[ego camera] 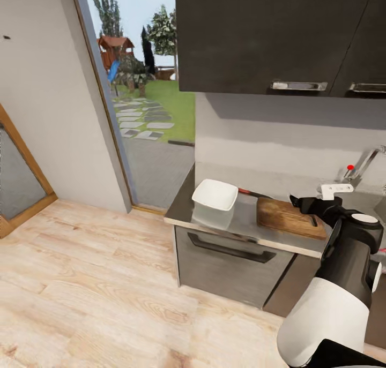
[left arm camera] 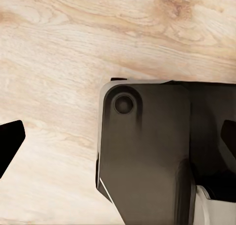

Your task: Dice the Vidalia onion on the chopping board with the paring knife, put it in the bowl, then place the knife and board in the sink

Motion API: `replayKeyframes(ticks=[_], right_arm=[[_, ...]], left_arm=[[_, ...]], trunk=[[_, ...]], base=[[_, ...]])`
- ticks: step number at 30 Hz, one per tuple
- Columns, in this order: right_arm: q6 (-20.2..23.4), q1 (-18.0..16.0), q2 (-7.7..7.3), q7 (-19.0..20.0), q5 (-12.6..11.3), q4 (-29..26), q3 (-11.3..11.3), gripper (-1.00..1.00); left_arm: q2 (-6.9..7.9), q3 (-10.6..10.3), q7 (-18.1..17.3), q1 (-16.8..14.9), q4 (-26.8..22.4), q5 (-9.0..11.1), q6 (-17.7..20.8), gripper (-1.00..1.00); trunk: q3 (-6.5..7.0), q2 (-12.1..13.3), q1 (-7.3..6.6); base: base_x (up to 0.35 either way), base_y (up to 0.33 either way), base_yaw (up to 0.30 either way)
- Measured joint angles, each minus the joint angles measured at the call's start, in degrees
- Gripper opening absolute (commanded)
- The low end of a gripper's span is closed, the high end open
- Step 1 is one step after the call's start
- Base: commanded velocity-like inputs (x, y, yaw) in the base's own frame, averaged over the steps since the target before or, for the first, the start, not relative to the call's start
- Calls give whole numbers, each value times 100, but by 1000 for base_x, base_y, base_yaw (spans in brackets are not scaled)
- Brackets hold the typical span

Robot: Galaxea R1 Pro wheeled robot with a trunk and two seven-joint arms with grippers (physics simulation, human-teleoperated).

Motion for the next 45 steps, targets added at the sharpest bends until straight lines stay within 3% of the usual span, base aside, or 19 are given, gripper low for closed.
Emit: replayKeyframes(ticks=[25, 33, 34, 40, 45], right_arm=[[-50, 0, 0, 27, 10, 15, -60, 100], [-67, 1, 0, 39, 8, 43, -785, 100], [-119, 1, 0, 38, 16, 60, -1103, 100], [-453, 1, 1, 42, 9, 110, -2010, 100], [-894, 2, 2, 46, 192, 409, -3010, 100]], left_arm=[[-7, 0, 3, 0, -5, 0, 0, 100], [-4, 8, 11, 0, -8, 6, 0, 100], [-5, 9, 12, 0, -6, 8, 0, 100], [-2, 10, 24, 0, -5, 8, 0, 100], [-4, 23, 45, 0, 34, 15, 10, 100]], trunk=[[0, 0, 0], [0, -1, -3], [-1, -1, -4], [-1, -1, -4], [-1, -1, -4]], base=[[-346, 0, 0], [-213, 0, 0], [-21, 0, 0], [-7, 0, 0], [0, 0, 0]])
